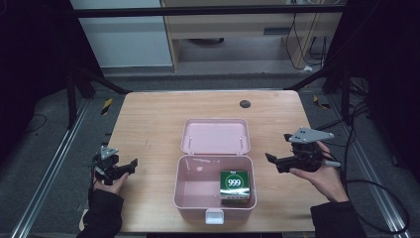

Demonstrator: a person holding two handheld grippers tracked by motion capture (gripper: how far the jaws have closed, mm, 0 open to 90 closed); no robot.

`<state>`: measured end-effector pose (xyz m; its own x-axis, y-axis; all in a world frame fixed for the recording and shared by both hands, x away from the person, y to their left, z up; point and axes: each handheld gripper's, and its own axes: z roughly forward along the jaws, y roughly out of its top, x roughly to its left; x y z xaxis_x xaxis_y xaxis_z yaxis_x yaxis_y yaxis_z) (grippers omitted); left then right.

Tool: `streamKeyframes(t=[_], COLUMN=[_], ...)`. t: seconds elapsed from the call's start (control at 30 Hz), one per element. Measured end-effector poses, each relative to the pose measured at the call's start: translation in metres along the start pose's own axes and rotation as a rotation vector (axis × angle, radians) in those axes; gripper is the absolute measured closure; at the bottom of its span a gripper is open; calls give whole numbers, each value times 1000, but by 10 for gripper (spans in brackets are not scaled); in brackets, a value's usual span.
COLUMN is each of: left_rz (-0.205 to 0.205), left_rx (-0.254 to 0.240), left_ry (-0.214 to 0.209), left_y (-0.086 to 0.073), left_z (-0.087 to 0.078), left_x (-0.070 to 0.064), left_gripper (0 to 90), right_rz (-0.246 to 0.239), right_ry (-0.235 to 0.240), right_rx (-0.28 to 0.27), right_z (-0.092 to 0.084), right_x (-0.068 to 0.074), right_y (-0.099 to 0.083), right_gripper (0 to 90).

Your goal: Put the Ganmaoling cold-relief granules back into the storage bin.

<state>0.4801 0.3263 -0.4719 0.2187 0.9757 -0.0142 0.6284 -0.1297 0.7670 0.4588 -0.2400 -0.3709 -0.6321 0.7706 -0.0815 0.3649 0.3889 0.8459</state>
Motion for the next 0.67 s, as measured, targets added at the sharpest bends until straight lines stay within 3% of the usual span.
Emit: streamKeyframes(t=[0.13,0.23,0.5,0.67], left_rz=[0,5,6,10], left_rx=[0,0,7,9], left_ry=[-7,-11,-20,-20], left_y=[0,0,0,0], left_z=[0,-1,0,0], left_x=[0,0,0,0], left_gripper=[284,311,371,378], right_rz=[109,152,244,266], right_ry=[-60,-100,-186,-221], right_rx=[0,14,30,58], right_z=[7,14,24,27], right_x=[-12,-18,-33,-39], right_y=[-23,-42,-79,-96], right_gripper=[110,123,173,185])
